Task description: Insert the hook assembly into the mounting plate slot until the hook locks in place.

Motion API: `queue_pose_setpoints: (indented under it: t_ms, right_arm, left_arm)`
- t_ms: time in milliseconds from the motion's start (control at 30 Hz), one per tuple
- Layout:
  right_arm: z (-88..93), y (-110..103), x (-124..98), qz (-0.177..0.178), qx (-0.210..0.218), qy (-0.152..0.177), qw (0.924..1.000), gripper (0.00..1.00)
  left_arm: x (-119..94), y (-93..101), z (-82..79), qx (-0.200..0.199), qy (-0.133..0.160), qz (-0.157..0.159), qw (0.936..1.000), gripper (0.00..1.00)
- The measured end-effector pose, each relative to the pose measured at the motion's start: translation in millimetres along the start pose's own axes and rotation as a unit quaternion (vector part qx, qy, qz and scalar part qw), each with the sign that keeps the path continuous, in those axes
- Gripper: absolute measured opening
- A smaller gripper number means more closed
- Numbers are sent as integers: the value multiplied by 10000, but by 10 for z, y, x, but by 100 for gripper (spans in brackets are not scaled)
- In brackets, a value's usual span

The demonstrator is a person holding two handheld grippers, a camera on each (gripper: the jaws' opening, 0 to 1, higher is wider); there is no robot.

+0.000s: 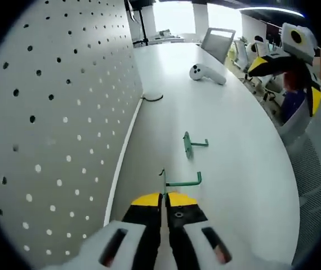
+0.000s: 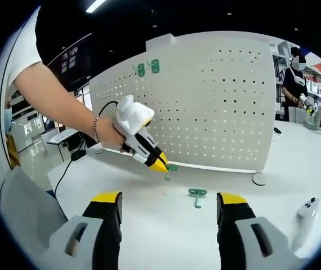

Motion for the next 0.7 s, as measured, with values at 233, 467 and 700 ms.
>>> queue_pose_setpoints:
  t_ms: [233, 467, 700]
  right_arm:
    - [-6, -7, -3, -25, -15, 22, 10000, 66]
    - [-7, 2, -2, -16, 24, 38, 10000, 66]
    - [-9, 4, -3, -36, 50, 57, 10000, 66]
  left_arm:
    - [-154, 39, -50, -6, 322, -134, 9994, 2]
    - [-317, 108, -127, 80, 688, -289, 9972, 2]
    - [-433, 177, -156, 67, 942, -390, 9948, 2]
Point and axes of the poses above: the point that each gripper's makers call its tool centre point, and the gripper's own axes: x roughly forward along the fingers, y roughly to its right, z roughly out of its underside, the point moved 10 cm from there along -x, roughly backward along the fingers, and after that the axes turned 15 degrees about z, right-handed, at the moved point
